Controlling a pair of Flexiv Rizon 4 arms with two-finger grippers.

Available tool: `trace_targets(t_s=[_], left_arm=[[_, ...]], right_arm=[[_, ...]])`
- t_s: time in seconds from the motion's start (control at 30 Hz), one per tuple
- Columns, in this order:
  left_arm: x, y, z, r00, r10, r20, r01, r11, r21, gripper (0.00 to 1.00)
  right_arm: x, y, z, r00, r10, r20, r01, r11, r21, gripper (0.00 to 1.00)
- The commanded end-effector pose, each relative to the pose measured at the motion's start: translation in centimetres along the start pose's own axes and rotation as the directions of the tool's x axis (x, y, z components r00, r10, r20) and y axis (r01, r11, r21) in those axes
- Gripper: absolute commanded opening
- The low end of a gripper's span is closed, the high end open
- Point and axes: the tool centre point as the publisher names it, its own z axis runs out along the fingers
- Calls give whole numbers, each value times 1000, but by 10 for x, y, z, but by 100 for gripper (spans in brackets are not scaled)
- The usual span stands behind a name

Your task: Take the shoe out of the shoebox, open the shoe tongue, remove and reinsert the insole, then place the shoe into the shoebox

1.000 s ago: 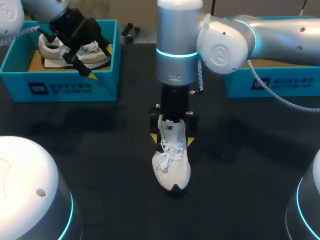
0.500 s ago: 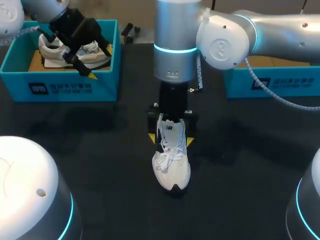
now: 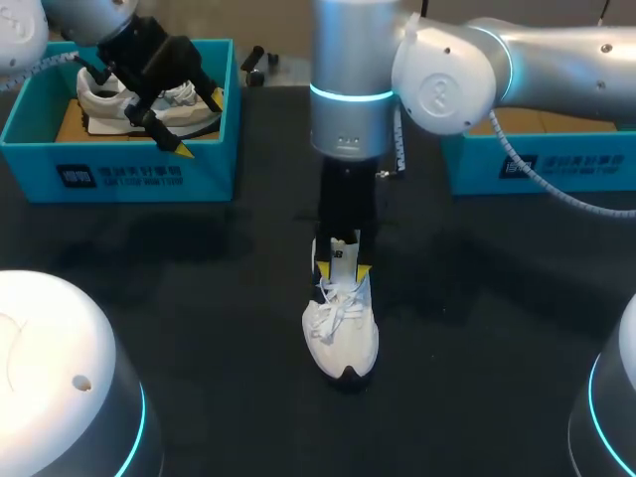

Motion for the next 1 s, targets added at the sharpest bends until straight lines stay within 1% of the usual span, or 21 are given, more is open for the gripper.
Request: trace_targets(t_s=[0.03, 0.37, 0.5, 0.57, 0.6, 0.8, 0.9, 1.0], left_arm=[[0, 0, 0, 1000, 0, -1, 0, 1000, -2, 100], [0, 0, 0, 1000, 0, -1, 0, 1000, -2, 100], [0, 0, 0, 1000, 0, -1, 0, 1000, -2, 100], [0, 0, 0, 1000, 0, -1, 0, 1000, -2, 100], [0, 0, 0, 1000, 0, -1, 0, 1000, -2, 100], [0, 0, 0, 1000, 0, -1, 0, 1000, -2, 100], [0, 0, 0, 1000, 0, -1, 0, 1000, -2, 100], [0, 0, 0, 1000, 0, -1, 0, 1000, -2, 100]], right_arm=[[-1, 6, 2, 1000, -7, -5, 7, 1000, 2, 41], [4, 35, 4, 997, -78, -9, 78, 997, -8, 34], [2, 45, 7, 995, -100, -8, 100, 995, -4, 34], [2, 47, 8, 994, -106, 3, 106, 994, 4, 33], [3, 48, 5, 994, -112, 7, 112, 994, -1, 32], [1, 46, -14, 994, -101, 43, 103, 993, -56, 32], [2, 52, -15, 993, -109, 44, 112, 991, -72, 31], [4, 62, -8, 991, -131, 32, 133, 988, -75, 29]])
